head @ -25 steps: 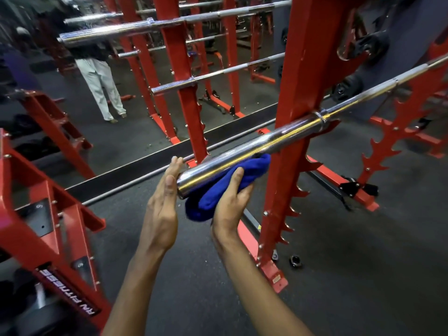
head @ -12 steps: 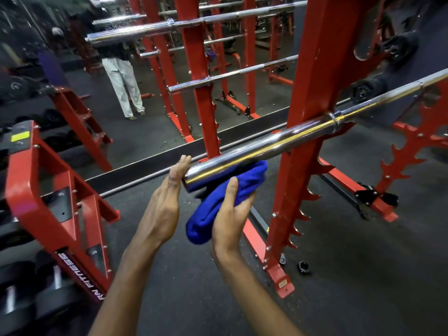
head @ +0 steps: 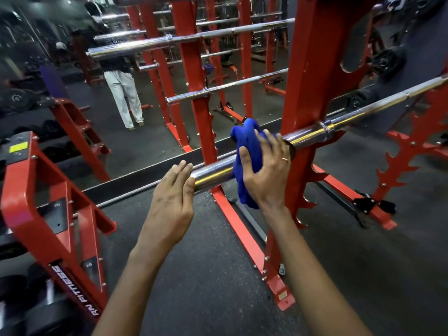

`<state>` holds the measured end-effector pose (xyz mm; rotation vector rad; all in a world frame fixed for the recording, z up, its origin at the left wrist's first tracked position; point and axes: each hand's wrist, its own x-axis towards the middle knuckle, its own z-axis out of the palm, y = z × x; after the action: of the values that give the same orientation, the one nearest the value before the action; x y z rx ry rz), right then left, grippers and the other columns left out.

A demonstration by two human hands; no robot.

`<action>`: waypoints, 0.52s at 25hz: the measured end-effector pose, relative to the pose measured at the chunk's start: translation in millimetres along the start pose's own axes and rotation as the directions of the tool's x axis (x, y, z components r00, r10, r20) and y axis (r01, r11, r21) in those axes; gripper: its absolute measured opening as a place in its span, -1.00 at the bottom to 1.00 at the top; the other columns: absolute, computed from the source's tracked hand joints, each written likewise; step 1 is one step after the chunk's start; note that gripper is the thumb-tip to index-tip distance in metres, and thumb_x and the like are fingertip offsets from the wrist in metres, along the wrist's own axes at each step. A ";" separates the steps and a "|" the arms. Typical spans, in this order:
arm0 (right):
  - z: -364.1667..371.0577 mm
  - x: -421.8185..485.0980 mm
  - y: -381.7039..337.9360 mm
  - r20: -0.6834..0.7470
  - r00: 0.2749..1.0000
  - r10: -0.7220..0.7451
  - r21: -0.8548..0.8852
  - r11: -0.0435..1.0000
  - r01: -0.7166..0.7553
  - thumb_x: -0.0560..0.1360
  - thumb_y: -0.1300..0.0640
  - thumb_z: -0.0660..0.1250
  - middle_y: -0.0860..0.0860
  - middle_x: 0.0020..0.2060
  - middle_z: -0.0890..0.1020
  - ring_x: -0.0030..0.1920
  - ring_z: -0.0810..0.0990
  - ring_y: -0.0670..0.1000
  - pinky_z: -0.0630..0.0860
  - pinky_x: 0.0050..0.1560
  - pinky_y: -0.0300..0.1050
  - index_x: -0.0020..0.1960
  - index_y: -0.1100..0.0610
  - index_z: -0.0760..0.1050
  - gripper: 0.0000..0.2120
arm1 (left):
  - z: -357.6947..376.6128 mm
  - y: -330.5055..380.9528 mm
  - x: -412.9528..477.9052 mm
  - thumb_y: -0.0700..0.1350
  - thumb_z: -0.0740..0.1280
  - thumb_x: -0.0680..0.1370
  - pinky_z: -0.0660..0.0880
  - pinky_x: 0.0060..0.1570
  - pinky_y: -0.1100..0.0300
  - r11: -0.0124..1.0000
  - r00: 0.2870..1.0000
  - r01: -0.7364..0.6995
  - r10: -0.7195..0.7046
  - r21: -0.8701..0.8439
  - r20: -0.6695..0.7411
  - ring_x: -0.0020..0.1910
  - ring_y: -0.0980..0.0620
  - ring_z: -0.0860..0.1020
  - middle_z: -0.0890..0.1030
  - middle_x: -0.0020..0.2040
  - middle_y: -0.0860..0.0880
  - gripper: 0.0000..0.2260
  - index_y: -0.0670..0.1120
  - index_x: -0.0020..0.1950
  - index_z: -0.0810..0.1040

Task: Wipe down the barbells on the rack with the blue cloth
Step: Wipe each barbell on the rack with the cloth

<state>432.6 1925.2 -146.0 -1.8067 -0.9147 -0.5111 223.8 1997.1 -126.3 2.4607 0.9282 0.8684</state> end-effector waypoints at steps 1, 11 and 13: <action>-0.3 1.2 -5.3 -0.008 0.999 -0.051 -0.041 0.998 0.050 0.62 -0.37 0.05 0.02 0.45 0.50 0.54 0.32 0.15 0.22 0.52 0.26 0.44 0.01 0.51 -0.37 | 1.2 -1.0 4.8 0.21 -0.06 0.68 0.15 0.59 -0.02 0.996 0.999 -0.052 0.052 0.070 -0.001 0.59 0.09 0.21 0.33 0.58 0.03 -0.45 -0.01 0.56 0.37; 0.8 21.0 29.0 -0.122 0.991 -0.047 -0.067 0.997 0.039 0.66 -0.24 0.13 -0.02 0.30 0.61 0.45 0.43 0.13 0.27 0.50 0.18 0.27 0.01 0.62 -0.55 | 4.2 7.0 18.0 0.12 0.07 0.69 0.47 0.16 -0.01 0.884 0.961 -0.276 0.258 0.377 0.099 0.14 -0.06 0.45 0.52 0.29 -0.10 -0.48 -0.13 0.56 0.31; -1.6 10.0 30.6 -0.022 0.962 -0.274 -0.078 0.959 0.272 0.66 -0.24 0.13 -0.02 0.30 0.61 0.44 0.44 0.11 0.28 0.46 0.10 0.29 0.02 0.61 -0.54 | 5.3 8.7 15.7 0.13 0.07 0.68 0.46 0.13 0.01 0.894 0.966 -0.260 0.243 0.366 0.091 0.11 -0.04 0.43 0.53 0.26 -0.09 -0.48 -0.12 0.56 0.31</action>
<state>462.8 1920.9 -156.5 -1.7411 -1.1435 -0.7546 240.6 2001.1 -119.1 2.9708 0.8342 0.7698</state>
